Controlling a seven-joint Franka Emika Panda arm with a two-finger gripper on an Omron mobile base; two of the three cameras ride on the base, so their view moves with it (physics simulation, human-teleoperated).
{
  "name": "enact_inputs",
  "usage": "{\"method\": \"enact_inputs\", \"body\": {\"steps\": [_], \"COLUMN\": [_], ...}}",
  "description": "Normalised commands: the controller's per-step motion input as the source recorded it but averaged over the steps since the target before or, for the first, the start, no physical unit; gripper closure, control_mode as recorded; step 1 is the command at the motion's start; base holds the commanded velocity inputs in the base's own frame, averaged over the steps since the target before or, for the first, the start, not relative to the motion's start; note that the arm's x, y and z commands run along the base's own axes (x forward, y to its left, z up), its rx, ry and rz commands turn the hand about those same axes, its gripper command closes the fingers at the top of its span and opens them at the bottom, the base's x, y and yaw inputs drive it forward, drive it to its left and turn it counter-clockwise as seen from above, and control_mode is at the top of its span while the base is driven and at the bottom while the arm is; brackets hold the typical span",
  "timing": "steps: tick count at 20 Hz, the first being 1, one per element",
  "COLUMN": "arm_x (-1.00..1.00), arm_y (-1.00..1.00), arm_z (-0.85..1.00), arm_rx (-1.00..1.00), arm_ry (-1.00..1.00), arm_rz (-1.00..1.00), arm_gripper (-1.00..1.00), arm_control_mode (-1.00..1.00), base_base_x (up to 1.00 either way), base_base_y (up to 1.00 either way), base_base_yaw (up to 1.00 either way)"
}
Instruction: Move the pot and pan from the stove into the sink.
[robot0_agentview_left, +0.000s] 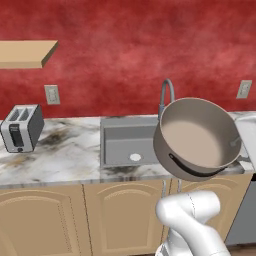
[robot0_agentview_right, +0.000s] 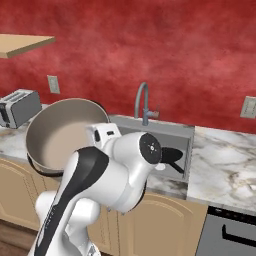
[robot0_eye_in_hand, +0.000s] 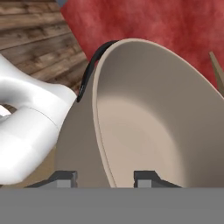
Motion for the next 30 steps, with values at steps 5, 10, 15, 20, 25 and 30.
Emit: {"method": "enact_inputs", "body": {"steps": [5,10,15,20,25,30], "arm_x": [0.0,0.0,0.04,0.11,0.19,0.28], "arm_y": [0.0,0.0,0.0,0.0,0.05,0.17], "arm_z": [0.0,0.0,0.0,0.0,0.0,0.0], "arm_rx": [0.0,0.0,0.0,0.0,-0.03,-0.08], "arm_ry": [0.0,0.0,0.01,0.03,0.07,0.13], "arm_rz": [0.0,0.0,-0.11,-0.28,-0.38,-0.39], "arm_gripper": [1.0,1.0,1.0,1.0,1.0,1.0], "arm_control_mode": [1.0,-1.0,-1.0,-1.0,-1.0,-1.0], "base_base_x": [0.0,0.0,0.0,0.0,0.0,0.0], "base_base_y": [0.0,0.0,0.0,0.0,0.0,0.0], "base_base_yaw": [0.0,0.0,0.0,0.0,0.0,0.0]}}
